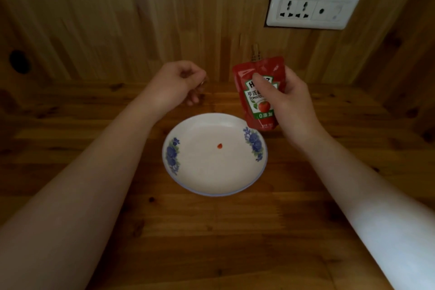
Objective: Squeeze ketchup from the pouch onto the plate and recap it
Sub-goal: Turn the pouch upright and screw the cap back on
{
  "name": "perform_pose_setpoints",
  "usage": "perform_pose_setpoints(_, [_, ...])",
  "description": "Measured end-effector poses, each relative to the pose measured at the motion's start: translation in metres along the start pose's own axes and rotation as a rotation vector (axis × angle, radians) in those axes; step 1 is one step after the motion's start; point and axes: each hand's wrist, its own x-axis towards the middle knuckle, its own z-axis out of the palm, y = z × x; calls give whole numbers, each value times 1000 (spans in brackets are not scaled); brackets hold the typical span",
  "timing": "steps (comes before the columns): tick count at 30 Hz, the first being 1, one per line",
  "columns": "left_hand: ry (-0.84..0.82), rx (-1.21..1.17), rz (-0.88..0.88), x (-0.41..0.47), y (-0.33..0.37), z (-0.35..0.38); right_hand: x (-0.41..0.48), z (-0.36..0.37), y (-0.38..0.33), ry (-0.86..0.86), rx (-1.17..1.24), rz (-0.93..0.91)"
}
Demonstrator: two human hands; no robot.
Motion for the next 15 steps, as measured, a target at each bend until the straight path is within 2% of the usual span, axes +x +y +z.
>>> perform_pose_setpoints(9, [-171, -501, 10, -4, 18, 1, -2, 2, -4, -67, 57, 23])
perform_pose_setpoints(15, [-202, -610, 13, -2, 18, 0, -1, 2, -6, -124, 141, 36])
